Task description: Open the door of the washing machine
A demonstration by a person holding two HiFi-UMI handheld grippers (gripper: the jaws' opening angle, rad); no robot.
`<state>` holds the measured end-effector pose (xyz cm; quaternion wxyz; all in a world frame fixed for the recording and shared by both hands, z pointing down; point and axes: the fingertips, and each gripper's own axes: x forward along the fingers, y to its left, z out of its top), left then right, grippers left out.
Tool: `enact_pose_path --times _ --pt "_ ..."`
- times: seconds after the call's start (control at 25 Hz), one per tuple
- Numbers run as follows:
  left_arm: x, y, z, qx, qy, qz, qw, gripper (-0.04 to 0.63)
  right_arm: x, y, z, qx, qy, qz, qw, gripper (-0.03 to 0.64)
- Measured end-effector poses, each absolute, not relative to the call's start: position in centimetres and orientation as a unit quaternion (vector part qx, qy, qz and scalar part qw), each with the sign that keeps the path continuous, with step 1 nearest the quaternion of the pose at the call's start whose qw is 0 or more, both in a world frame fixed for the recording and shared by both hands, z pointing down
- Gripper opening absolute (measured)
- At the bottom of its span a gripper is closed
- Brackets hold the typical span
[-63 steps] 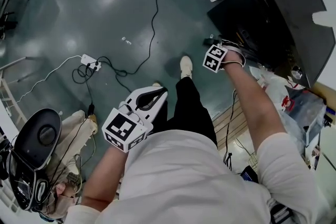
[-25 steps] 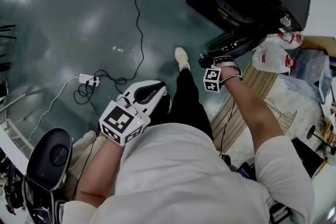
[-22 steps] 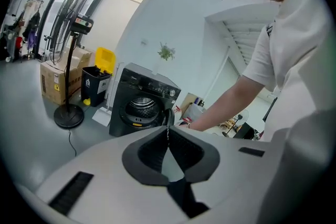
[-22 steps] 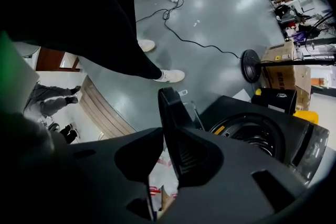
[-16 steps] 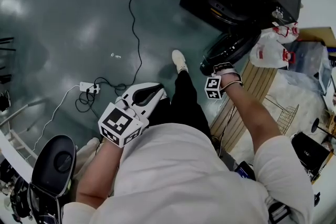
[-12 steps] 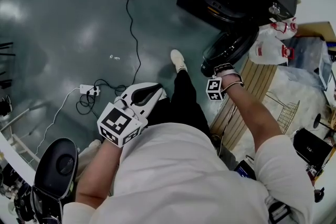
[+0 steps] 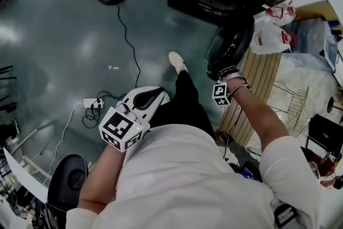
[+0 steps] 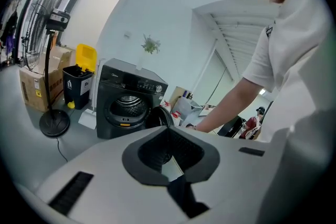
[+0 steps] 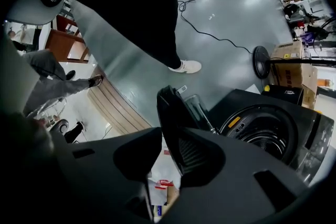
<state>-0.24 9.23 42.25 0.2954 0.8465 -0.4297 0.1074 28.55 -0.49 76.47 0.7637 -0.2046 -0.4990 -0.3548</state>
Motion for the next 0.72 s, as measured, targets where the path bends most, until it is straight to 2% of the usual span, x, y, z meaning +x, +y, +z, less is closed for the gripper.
enact_pose_path --times 0.72 --pt "2.9 4.3 41.7 0.870 -0.377 0.129 0.289 0.021 32.7 0.4 76.5 -0.167 -0.540 -0.267 0.780 0.107"
